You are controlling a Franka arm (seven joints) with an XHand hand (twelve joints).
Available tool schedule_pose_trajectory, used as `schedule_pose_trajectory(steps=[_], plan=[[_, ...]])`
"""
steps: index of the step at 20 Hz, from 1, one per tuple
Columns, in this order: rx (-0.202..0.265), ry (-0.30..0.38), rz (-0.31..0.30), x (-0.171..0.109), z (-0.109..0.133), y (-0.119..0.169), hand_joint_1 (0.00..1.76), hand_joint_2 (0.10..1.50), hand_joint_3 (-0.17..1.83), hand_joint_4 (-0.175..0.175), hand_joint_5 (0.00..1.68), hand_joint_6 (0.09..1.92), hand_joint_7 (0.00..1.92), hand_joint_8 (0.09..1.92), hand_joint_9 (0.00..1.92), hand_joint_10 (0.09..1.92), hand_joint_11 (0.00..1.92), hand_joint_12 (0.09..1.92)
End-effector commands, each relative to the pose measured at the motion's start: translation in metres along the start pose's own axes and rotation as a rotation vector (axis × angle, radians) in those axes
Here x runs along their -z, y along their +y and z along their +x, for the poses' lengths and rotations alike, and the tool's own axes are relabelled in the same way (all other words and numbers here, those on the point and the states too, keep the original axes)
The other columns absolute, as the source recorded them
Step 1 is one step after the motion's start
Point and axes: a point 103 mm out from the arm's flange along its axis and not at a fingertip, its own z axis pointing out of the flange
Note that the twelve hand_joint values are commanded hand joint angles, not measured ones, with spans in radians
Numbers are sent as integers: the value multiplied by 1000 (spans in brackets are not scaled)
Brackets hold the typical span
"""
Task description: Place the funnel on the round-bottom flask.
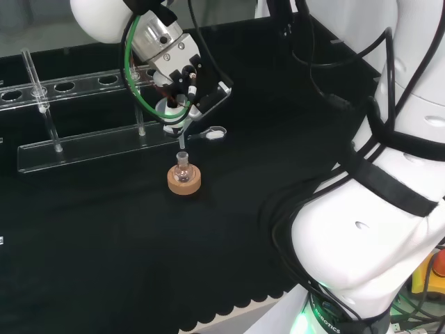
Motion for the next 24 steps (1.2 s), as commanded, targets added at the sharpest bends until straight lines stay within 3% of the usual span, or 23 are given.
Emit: schedule_pose_trajectory(steps=[1,24], plan=[[-1,-6,3,-4,4,1,883,798,654,-27,759,689,629,654,978,400,684,1161],[-3,7,5,-5,2,6,886,805,652,-29,764,695,624,661,979,396,690,1155]])
